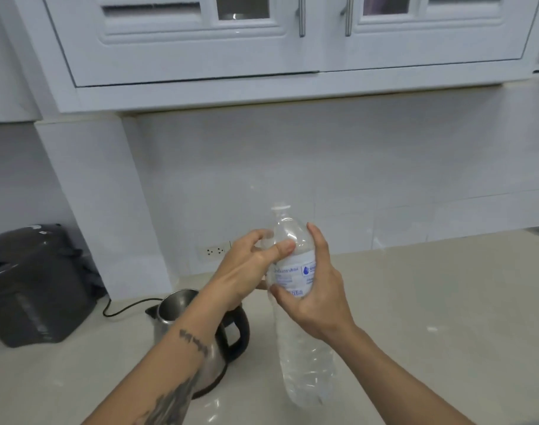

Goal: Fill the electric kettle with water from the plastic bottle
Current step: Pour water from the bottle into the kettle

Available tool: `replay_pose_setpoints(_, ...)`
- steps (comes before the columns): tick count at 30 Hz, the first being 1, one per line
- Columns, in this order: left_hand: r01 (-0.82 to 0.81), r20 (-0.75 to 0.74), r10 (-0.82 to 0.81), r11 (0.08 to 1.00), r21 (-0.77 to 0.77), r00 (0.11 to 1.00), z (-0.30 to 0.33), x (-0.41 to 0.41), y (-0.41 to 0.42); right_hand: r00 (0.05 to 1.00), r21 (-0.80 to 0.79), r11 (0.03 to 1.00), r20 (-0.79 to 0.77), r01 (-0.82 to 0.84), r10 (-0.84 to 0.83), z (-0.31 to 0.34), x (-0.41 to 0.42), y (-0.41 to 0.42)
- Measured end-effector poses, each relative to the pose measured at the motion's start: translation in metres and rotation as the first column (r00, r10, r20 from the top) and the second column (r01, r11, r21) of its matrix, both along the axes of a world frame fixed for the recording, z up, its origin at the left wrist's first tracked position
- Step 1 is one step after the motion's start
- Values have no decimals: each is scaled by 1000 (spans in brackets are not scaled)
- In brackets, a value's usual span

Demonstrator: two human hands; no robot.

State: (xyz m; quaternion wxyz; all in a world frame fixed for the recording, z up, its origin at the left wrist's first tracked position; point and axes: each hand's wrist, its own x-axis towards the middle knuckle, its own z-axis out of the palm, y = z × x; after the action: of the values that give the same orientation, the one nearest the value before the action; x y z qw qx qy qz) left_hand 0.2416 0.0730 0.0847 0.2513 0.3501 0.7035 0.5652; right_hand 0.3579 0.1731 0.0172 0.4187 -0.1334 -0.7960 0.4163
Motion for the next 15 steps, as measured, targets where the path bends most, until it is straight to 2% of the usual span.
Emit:
replay_pose_setpoints(4, 80, 32, -80, 997, -22, 996, 3, -22, -44, 998, 60, 998, 59, -3, -1, 14, -11, -31)
replay_pose_setpoints(6, 57, 26, -57, 998, -12, 998, -4, -38, -71, 992, 103, 995, 129, -1, -12, 18, -15, -50)
replay_pose_setpoints(10, -121, 53, 120, 992, 26, 991, -30, -83, -126, 971, 140, 990, 238, -14, -20, 15, -22, -85)
replay_pose_setpoints(15, -364, 52, 363, 931, 30, 930, -88, -139, -181, 933, 129, 992, 358, -14, -33, 6, -35, -119)
